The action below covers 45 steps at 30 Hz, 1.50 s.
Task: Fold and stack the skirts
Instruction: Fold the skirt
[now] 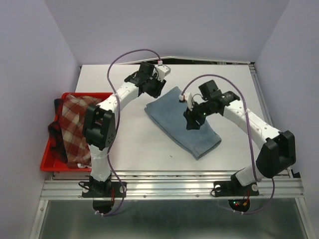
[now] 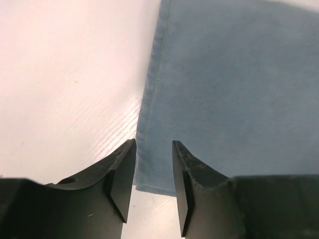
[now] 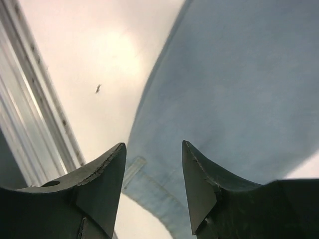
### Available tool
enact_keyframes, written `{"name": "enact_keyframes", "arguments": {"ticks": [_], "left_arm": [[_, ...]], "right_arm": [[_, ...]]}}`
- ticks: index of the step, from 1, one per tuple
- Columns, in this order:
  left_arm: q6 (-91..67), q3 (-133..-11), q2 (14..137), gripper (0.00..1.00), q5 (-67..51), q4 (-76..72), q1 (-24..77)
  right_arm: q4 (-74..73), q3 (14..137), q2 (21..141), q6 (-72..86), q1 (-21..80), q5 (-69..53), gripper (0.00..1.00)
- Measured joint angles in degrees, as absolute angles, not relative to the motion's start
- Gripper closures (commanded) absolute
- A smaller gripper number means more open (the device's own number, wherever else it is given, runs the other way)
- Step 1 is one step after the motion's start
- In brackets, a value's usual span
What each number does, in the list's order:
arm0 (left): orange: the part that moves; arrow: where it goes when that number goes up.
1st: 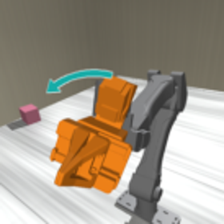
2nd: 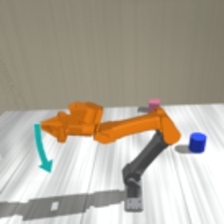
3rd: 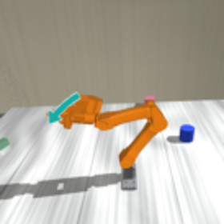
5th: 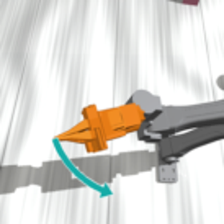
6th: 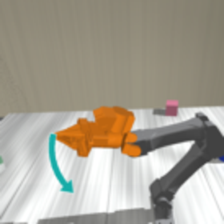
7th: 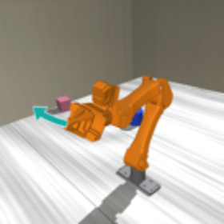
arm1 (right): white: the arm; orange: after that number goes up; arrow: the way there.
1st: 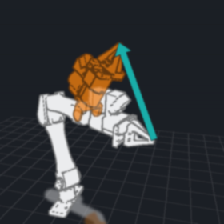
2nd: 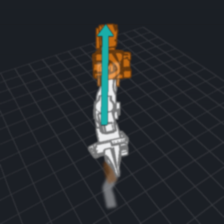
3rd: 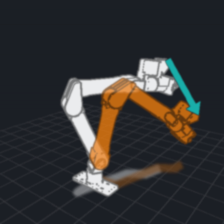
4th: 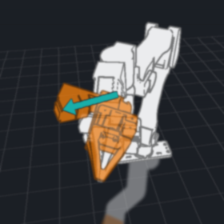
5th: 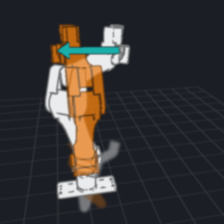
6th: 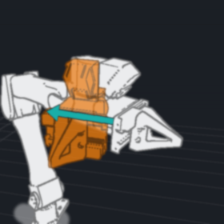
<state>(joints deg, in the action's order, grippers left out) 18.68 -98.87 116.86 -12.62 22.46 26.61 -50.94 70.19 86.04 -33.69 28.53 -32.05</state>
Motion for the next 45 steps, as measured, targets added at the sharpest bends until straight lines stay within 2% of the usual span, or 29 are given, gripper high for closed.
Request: {"name": "enact_keyframes", "arguments": {"ticks": [3,9,12,17,22,26,29,33,35,37,40,45], "left_arm": [[13.45,-93.69,109.08,0.5,-14.55,19.57,26.26],[7.64,-78.91,92.95,0.46,-18.96,14.92,25.67],[5.32,-71.11,90.56,0.47,-22.98,12.16,25.78],[2.59,-64.93,94.61,0.55,-28.56,10.94,25.87],[1.85,-66.19,103.79,0.58,-31.97,10.04,26.55],[1.65,-74.08,113.8,0.63,-34.02,11.07,26.13],[1.54,-82.0,119.52,0.63,-36.12,13.21,24.51],[3.51,-90.26,124.25,0.57,-33.56,13.69,22.17],[5.48,-93.1,124.79,0.48,-30.74,14.55,21.34],[7.94,-94.28,123.81,0.41,-28.64,14.09,20.86],[12.19,-91.33,118.28,0.38,-25.82,12.49,20.86],[20.27,-76.66,94.96,0.37,-18.26,11.0,27.86]], "right_arm": [[-48.97,74.74,85.97,-31.97,24.67,-32.86,0.47],[-48.56,75.35,91.39,-34.11,17.28,-29.04,0.53],[-47.35,73.19,94.43,-36.77,15.64,-26.06,0.54],[-46.7,66.26,95.02,-39.75,15.44,-23.38,0.57],[-46.46,62.0,95.24,-40.91,15.44,-22.96,0.57],[-46.33,59.33,95.42,-41.1,15.44,-24.64,0.58],[-46.89,58.85,97.23,-40.29,15.44,-27.42,0.58],[-47.7,60.2,99.85,-36.86,15.44,-33.43,0.56],[-48.01,61.6,102.15,-33.54,15.64,-37.43,0.54],[-47.97,62.96,104.33,-30.11,16.23,-41.69,0.51],[-47.92,64.36,106.04,-26.28,17.02,-47.09,0.47],[-47.68,66.41,105.25,-21.87,17.34,-52.25,0.46]]}}
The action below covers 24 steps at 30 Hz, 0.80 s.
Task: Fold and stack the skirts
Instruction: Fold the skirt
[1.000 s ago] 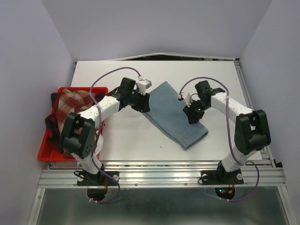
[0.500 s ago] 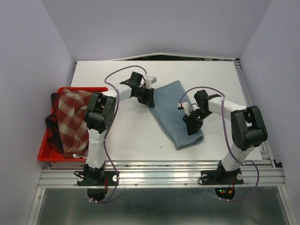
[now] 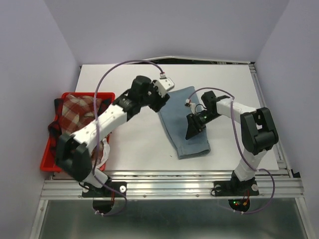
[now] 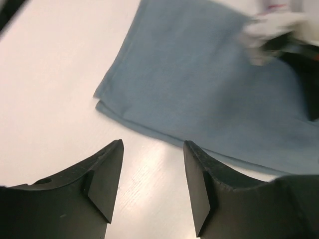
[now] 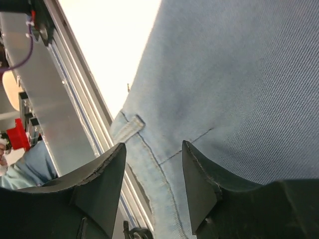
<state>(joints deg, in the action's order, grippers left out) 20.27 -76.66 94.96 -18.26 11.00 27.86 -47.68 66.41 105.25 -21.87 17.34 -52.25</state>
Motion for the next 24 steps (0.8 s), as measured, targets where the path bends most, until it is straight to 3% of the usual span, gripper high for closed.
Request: {"name": "enact_keyframes", "arguments": {"ticks": [4,8,14,17,18,24], "left_arm": [[25.23,-63.92,75.68,0.37,-11.22,5.78,44.58],[28.75,-53.78,70.46,0.35,-1.52,4.08,59.44],[30.48,-49.65,83.15,0.32,9.37,4.73,72.05],[30.0,-50.78,88.23,0.32,12.93,3.53,75.33],[29.89,-51.11,89.12,0.24,13.67,2.94,75.96],[28.4,-54.28,94.11,0.23,15.86,-0.49,79.09]], "right_arm": [[-47.18,66.43,101.16,-19.64,16.93,-52.56,0.46],[-45.67,66.43,99.74,-18.94,16.84,-52.38,0.47],[-43.05,66.46,105.12,-18.87,15.16,-52.31,0.48],[-41.89,66.32,108.95,-18.87,14.52,-52.34,0.49],[-41.21,65.91,110.24,-18.81,14.33,-52.86,0.5],[-40.47,65.41,112.55,-18.46,14.24,-55.09,0.51]]}}
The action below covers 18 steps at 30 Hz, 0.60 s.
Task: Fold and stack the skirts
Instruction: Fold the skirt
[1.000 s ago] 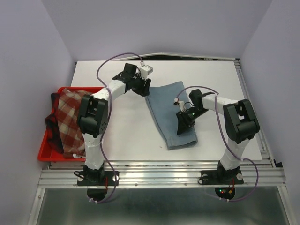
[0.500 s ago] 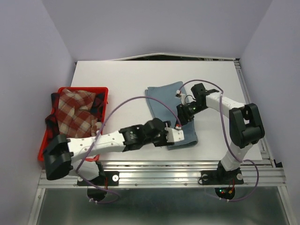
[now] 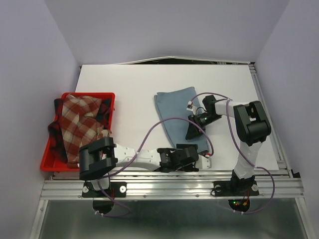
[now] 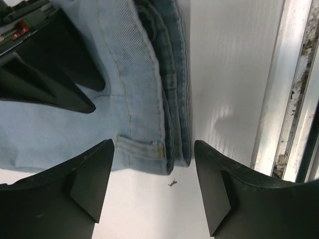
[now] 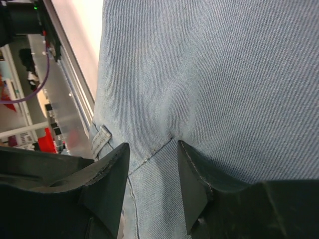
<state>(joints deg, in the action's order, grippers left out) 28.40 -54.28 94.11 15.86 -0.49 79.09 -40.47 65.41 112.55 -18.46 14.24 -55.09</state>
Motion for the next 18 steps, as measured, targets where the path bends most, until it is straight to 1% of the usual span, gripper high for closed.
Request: {"name": "enact_keyframes", "arguments": {"ticks": [5,9,13,15,16,18], "left_arm": [[27.27,-55.2,96.75,0.22,15.22,-1.15,80.75],[26.48,-56.16,99.81,0.25,16.01,-1.87,80.99],[26.09,-56.82,102.67,0.28,18.61,-3.36,80.99],[26.0,-57.17,103.68,0.33,20.45,-4.49,80.93],[25.93,-57.21,103.9,0.33,21.12,-4.78,80.9],[25.85,-57.32,104.62,0.38,22.81,-5.54,80.88]], "right_arm": [[-39.48,65.41,114.04,-17.56,14.24,-56.62,0.51],[-39.0,65.1,114.04,-17.56,14.24,-57.12,0.51],[-38.5,64.66,114.06,-17.58,14.24,-57.69,0.51],[-38.24,64.45,114.13,-17.63,14.22,-58.02,0.52],[-38.22,64.25,114.15,-17.63,14.2,-58.13,0.52],[-38.02,63.7,114.28,-17.76,14.2,-58.87,0.52]]}}
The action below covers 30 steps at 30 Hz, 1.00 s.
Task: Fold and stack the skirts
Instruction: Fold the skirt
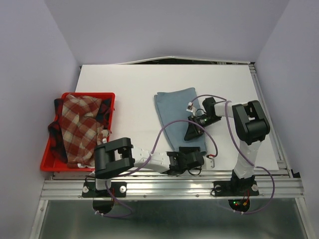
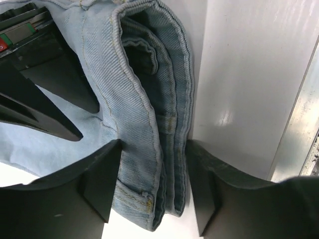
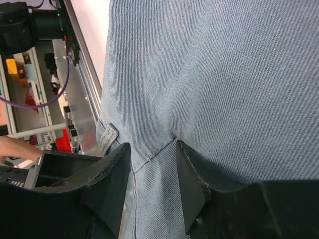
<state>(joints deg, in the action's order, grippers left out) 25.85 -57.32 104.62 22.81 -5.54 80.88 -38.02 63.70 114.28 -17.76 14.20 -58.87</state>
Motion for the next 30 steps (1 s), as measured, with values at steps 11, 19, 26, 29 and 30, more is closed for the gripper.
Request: {"name": "enact_keyframes", "arguments": {"ticks": [11,19,26,29,30], "left_arm": [[25.65,-59.29,105.71,0.91,24.12,-1.85,80.95],[23.29,-62.3,100.68,1.0,15.79,10.44,80.95],[21.58,-64.62,96.29,1.0,6.59,19.16,81.03],[21.45,-66.81,95.79,1.0,3.51,22.11,80.97],[21.47,-67.83,95.53,1.0,2.07,23.49,80.82]], "right_arm": [[-36.67,62.13,114.63,-17.21,14.17,-61.3,0.55],[-37.67,69.56,108.42,-13.76,14.61,-55.27,0.34],[-33.5,92.14,115.46,-10.15,14.59,-54.78,0.34],[-31.9,94.39,120.05,-8.95,14.59,-55.55,0.34],[-31.33,94.41,122.08,-8.4,14.59,-55.66,0.34]]}}
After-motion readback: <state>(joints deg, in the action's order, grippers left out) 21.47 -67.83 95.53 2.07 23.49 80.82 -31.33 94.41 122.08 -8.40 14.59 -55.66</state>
